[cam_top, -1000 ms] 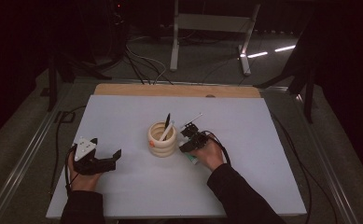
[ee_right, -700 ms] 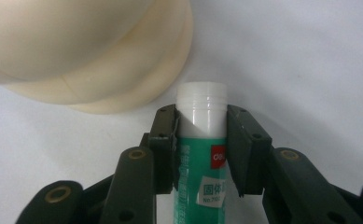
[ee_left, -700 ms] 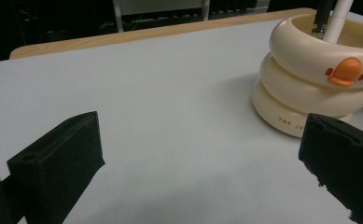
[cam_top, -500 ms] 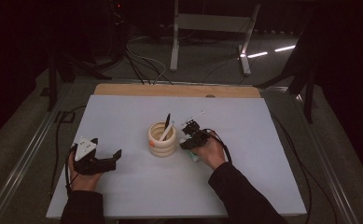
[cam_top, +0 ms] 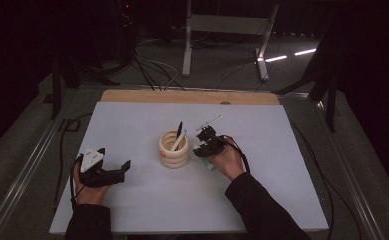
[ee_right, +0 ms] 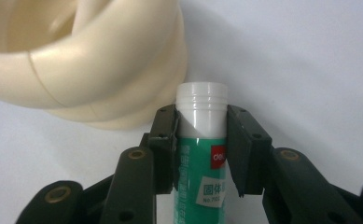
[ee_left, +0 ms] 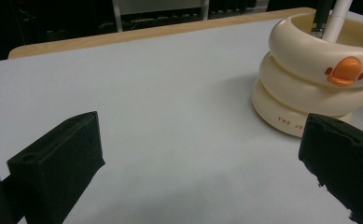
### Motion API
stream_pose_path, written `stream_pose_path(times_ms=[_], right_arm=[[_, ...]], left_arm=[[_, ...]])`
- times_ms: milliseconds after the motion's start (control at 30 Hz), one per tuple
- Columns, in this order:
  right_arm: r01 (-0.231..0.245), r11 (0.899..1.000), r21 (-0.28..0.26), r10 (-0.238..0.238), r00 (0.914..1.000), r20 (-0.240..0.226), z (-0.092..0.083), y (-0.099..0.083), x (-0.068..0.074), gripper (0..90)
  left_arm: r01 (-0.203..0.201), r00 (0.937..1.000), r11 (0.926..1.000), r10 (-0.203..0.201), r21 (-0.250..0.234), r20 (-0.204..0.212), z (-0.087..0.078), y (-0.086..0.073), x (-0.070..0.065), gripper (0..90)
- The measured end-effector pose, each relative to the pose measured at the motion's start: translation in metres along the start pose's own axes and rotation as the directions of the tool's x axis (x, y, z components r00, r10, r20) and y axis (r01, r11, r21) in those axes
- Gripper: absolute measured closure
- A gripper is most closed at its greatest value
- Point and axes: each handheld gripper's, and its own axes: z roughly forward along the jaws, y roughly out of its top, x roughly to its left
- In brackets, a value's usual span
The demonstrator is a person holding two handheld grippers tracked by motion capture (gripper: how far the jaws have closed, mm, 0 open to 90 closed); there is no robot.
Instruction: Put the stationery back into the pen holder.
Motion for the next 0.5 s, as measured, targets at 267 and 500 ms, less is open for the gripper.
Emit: stream_pose_path(times_ms=[267,500], right_arm=[[0.02,0.999,-0.051,-0.019,0.9997,0.018,-0.018,0.011,0.003,65.8],[0.026,0.995,-0.096,-0.024,0.9995,0.023,-0.03,0.017,0.002,65.9]], left_arm=[[0.001,1.0,1.0,-0.001,-0.001,0.001,0.0,0.0,0.0,0.1],[0.001,1.0,1.0,-0.001,0.002,0.001,0.0,0.0,0.0,0.1]])
